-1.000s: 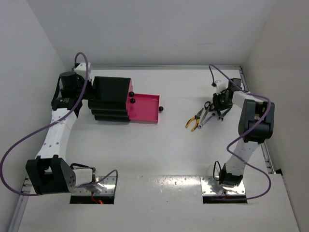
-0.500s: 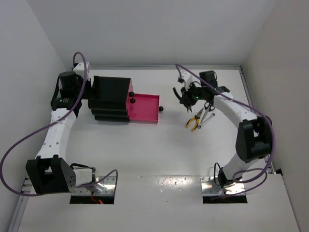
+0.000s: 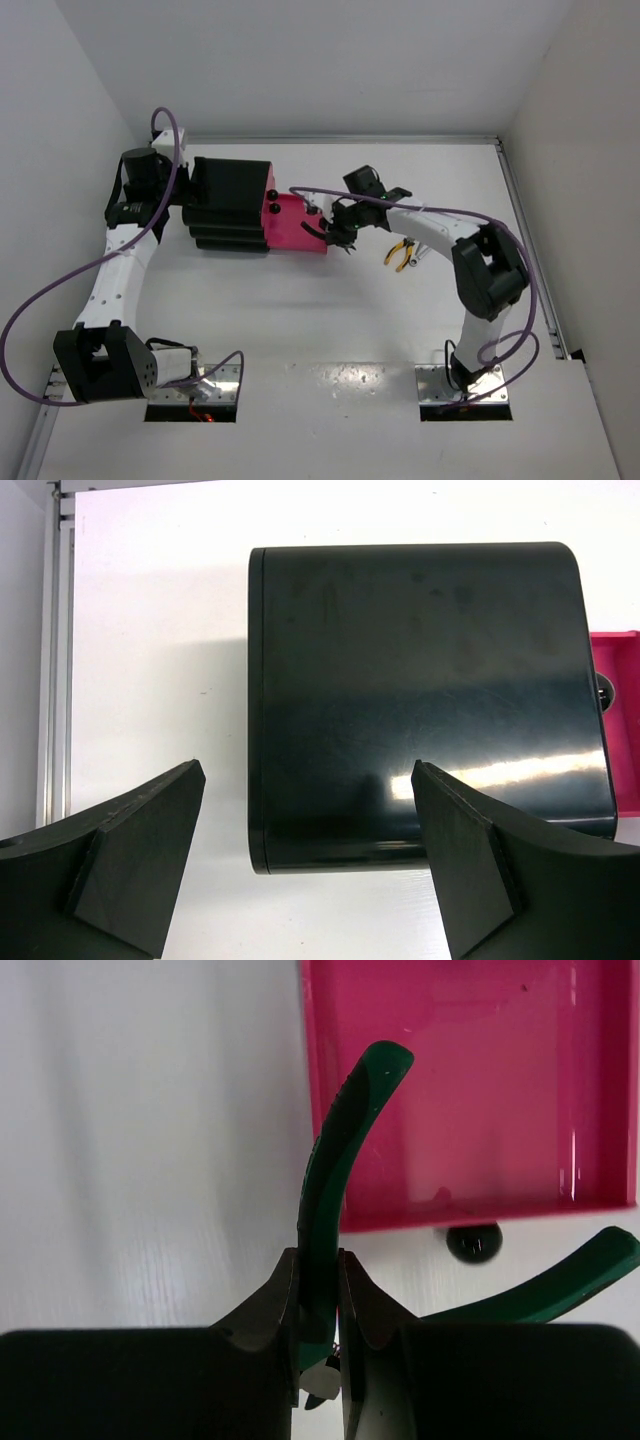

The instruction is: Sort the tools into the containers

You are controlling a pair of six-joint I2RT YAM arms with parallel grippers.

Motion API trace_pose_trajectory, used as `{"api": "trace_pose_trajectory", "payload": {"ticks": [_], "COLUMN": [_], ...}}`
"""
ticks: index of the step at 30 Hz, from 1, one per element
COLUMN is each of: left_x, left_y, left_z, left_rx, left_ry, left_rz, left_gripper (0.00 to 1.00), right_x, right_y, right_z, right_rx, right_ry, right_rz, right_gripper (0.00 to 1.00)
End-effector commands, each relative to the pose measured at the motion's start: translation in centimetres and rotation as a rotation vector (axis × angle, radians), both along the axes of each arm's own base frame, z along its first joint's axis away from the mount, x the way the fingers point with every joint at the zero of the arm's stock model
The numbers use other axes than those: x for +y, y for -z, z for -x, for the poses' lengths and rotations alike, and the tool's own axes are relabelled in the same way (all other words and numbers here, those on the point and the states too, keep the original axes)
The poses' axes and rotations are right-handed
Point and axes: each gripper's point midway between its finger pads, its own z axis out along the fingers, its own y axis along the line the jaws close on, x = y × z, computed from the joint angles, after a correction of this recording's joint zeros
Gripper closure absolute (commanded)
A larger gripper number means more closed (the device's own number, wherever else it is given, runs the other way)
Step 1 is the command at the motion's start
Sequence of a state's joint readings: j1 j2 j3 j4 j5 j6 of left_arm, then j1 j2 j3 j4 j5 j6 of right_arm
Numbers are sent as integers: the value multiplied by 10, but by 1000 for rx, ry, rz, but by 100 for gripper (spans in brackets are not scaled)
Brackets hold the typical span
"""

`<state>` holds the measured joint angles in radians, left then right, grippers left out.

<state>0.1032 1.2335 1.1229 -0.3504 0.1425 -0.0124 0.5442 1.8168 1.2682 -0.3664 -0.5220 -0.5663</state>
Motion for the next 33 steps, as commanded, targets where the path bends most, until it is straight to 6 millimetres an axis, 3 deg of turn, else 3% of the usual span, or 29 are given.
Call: {"api": "trace_pose_trajectory", "payload": {"ticks": [1, 6, 8, 12, 23, 28, 33], "left_x": [6, 11, 15, 16, 21, 23, 26], "left_y": [-12, -8, -12, -9, -6, -6, -3], "left_z": [-4, -5, -5, -6, -7, -7, -8], "left_rx": [-40, -31, -41, -33, -25, -26, -17], "left_ry": [-18, -25, -34, -25, -28, -29, -26], "left_rz": [7, 0, -2, -1, 8, 12, 9], "left_gripper": [9, 9, 9, 9, 9, 9, 9], "right_x": [31, 50, 57, 66, 68, 80, 86], "right_y": [-33, -21, -28, -23, -1, -5, 6], "right_z": [-23, -18, -20, -18, -33, -44, -50], "right_rx": [-180, -192, -218, -228, -228, -263, -276], "right_ry": [-111, -211, -249, -351, -420, -430, -445], "right_rz": [-35, 3, -1, 17, 98, 94, 116], "right_gripper": [100, 100, 100, 100, 100, 100, 100]}}
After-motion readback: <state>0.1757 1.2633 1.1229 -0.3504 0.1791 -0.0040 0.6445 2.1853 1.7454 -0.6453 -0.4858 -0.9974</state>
